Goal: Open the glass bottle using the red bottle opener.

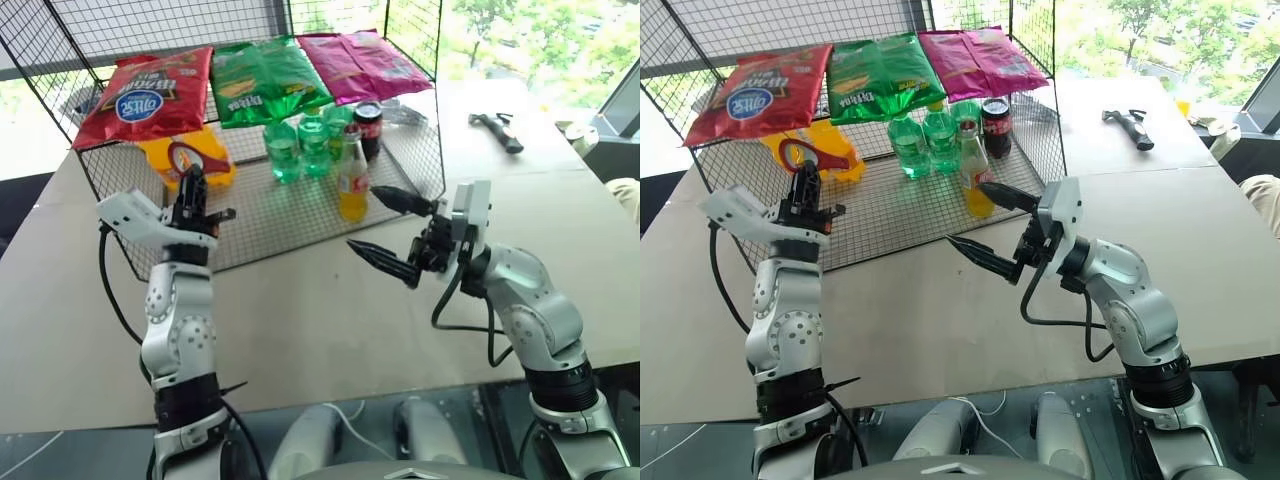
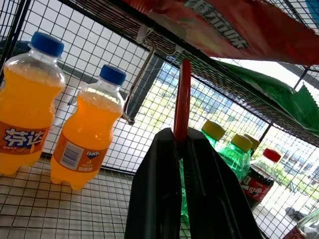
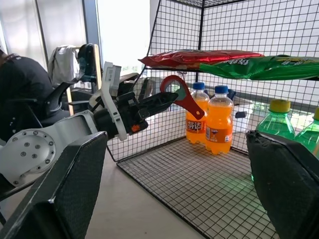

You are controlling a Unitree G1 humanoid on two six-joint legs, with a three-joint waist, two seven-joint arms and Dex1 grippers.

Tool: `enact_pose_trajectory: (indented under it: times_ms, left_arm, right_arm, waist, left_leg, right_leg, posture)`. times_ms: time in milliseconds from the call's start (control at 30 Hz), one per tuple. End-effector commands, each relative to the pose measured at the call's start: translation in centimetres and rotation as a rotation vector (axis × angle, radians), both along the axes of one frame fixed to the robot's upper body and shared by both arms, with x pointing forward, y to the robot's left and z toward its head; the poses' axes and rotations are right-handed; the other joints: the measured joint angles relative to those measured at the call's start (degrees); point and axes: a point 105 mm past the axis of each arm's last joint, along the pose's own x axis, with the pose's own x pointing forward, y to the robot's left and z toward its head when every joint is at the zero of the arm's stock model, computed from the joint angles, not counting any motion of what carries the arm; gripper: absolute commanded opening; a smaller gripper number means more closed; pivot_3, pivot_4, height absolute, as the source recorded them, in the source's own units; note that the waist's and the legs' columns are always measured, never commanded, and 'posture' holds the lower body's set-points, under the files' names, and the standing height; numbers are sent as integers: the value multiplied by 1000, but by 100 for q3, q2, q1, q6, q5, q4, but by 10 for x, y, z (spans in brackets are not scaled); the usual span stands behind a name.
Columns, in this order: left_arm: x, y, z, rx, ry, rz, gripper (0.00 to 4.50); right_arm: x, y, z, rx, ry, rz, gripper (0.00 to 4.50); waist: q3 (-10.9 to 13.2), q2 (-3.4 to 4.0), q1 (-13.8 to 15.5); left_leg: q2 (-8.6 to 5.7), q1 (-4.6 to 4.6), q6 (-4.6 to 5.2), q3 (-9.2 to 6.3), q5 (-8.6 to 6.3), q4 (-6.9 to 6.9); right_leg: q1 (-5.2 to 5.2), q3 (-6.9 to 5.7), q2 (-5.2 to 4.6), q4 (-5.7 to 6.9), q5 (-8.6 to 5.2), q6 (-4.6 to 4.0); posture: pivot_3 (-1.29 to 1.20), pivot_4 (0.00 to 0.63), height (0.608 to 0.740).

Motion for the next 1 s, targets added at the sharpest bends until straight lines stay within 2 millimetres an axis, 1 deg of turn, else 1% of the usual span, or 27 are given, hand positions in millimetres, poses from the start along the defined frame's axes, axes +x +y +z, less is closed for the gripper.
enact_pose_trajectory:
  times_ms: [33, 67, 167, 233, 333, 467, 567, 667, 767, 867, 1000]
  left_arm:
    - [-5, -5, 10, 2, -45, -60, 35]
    - [-5, -12, 8, 1, -38, -105, 35]
    - [-9, -46, -4, -10, 0, -328, 35]
    - [-15, -66, -12, -10, 33, -463, 35]
    - [-30, -93, -20, -23, 68, -682, 35]
    - [-53, -116, -28, -89, 124, -936, 35]
    - [-68, -127, -33, -96, 163, -1067, 35]
    - [-90, -143, -44, -74, 230, -1243, 35]
    - [-106, -149, -53, -21, 288, -1348, 35]
    - [-113, -151, -57, 10, 321, -1401, 35]
    - [-114, -150, -59, 28, 332, -1409, 35]
  right_arm:
    - [-2, -1, 3, 14, -22, -4, 4500]
    - [-1, -1, 2, 6, -17, -9, 4500]
    - [2, -1, -7, -32, 14, -26, 4500]
    - [3, -1, -16, -73, 61, -22, 4500]
    - [1, -1, -30, -147, 140, 3, 4500]
    - [-5, -4, -49, -275, 205, 43, 4500]
    - [-10, -6, -59, -332, 272, 80, 4500]
    - [-21, -8, -69, -380, 382, 142, 4500]
    - [-34, -10, -74, -419, 481, 211, 4500]
    - [-45, -13, -73, -436, 550, 269, 4500]
    - [-60, -17, -72, -471, 626, 347, 4500]
  waist:
    - [0, 0, 0]
    - [0, 0, 4]
    - [0, 0, 3]
    - [0, 0, 3]
    - [1, 1, -12]
    - [1, 2, -24]
    - [1, 2, -26]
    - [2, 3, -22]
    - [2, 4, -13]
    - [4, 7, -5]
    - [5, 9, 2]
  left_leg:
    - [0, 0, 0, 0, 0, 0]
    - [0, 0, 0, 0, 0, 0]
    - [0, 0, 0, 1, 0, 0]
    - [-1, 0, 2, 2, -1, 0]
    - [1, 0, 2, 2, -1, 0]
    - [3, 3, 2, 4, -1, -1]
    - [3, 3, 3, 6, -1, -2]
    - [4, 4, 3, 6, -2, -2]
    - [4, 3, 5, 7, -3, -3]
    - [4, 3, 6, 7, -4, -4]
    - [5, 3, 8, 7, -5, -5]
  right_leg:
    - [0, 0, 0, 0, 0, 0]
    - [0, 0, 0, 0, 0, 0]
    - [1, 2, 0, 0, 0, 0]
    - [0, 3, 0, -1, 0, 0]
    - [0, 3, 1, 0, 0, 0]
    - [0, 7, 2, 1, -1, -1]
    - [0, 8, 2, 1, -1, -1]
    - [0, 8, 2, 0, -1, -1]
    - [0, 9, 1, -2, -1, -2]
    - [1, 9, -12, -3, -1, -2]
    - [2, 8, -20, -6, -1, -2]
  posture:
    - [0, 150, 740]
    - [0, 150, 740]
    - [0, 150, 740]
    - [0, 150, 740]
    - [0, 150, 740]
    - [0, 150, 740]
    - [0, 150, 740]
    - [0, 150, 740]
    - [0, 150, 740]
    - [0, 150, 740]
    - [0, 150, 740]
